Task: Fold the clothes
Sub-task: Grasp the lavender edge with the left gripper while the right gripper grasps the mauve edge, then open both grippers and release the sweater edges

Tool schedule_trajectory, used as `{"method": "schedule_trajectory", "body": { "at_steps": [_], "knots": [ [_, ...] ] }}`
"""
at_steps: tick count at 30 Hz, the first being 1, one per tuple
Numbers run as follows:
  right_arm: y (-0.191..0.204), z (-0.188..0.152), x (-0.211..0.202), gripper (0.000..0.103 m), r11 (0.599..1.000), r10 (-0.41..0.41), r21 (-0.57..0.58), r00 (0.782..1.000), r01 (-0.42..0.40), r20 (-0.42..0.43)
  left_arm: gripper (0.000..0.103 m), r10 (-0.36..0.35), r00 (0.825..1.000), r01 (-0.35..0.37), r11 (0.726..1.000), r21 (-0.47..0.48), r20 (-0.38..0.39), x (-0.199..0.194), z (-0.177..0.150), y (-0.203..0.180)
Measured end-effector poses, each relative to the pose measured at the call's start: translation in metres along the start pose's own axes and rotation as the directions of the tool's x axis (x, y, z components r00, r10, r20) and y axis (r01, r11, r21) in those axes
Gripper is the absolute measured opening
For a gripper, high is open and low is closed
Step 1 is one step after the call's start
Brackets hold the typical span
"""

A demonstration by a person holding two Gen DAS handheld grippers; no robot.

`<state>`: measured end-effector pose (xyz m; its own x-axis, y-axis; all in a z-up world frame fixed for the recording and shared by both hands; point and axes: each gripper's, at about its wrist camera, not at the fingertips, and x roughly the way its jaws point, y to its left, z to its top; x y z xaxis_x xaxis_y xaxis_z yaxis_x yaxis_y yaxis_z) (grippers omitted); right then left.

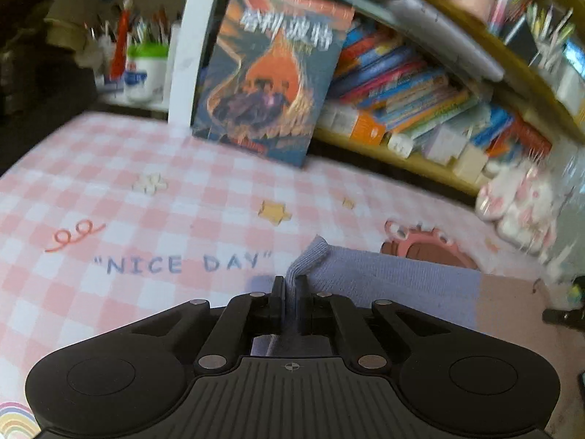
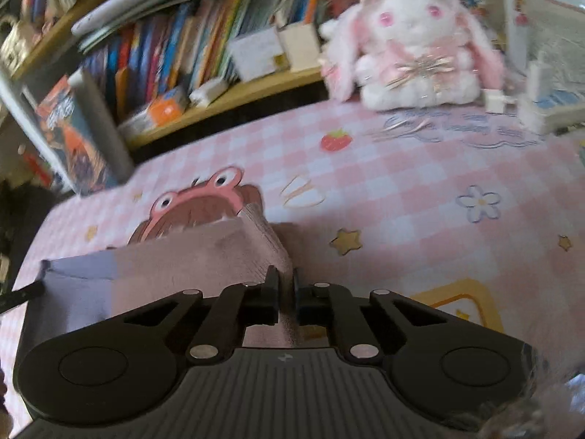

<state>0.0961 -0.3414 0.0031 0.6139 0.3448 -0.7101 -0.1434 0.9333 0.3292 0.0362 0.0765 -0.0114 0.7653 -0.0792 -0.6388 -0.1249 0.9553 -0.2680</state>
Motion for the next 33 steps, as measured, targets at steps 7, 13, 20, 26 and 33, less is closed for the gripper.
{"method": "schedule_trajectory", "body": {
  "at_steps": [7,13,20,26,33],
  "knots": [
    [0.000,-0.003,0.023,0.007,0.999,-0.024,-0.027,0.998,0.023,-0.051,0.012,0.035,0.998,-0.035,0.999,0.008,-0.057,0.014,-0.004,0.001],
    [-0.007,-0.004,0.018,0.038,0.998,-0.055,-0.002,0.998,0.055,-0.037,0.025,0.068,0.996,-0.067,0.998,0.007,-0.051,0.004,-0.002,-0.003],
    [-0.015,-0.007,-0.010,0.050,0.999,-0.013,0.032,0.999,0.014,-0.030,0.060,0.050,0.998,-0.051,0.998,-0.044,-0.031,-0.032,-0.008,0.001],
    [-0.019,-0.026,-0.019,0.052,0.998,0.027,0.060,0.994,-0.020,-0.111,0.063,-0.011,0.993,-0.001,0.995,-0.097,-0.119,-0.033,-0.026,0.005],
    [-0.013,-0.042,-0.009,0.038,0.995,0.067,0.086,0.983,-0.052,-0.173,0.047,-0.032,0.987,0.010,0.990,-0.140,-0.155,-0.020,-0.035,0.005]
  ]
}}
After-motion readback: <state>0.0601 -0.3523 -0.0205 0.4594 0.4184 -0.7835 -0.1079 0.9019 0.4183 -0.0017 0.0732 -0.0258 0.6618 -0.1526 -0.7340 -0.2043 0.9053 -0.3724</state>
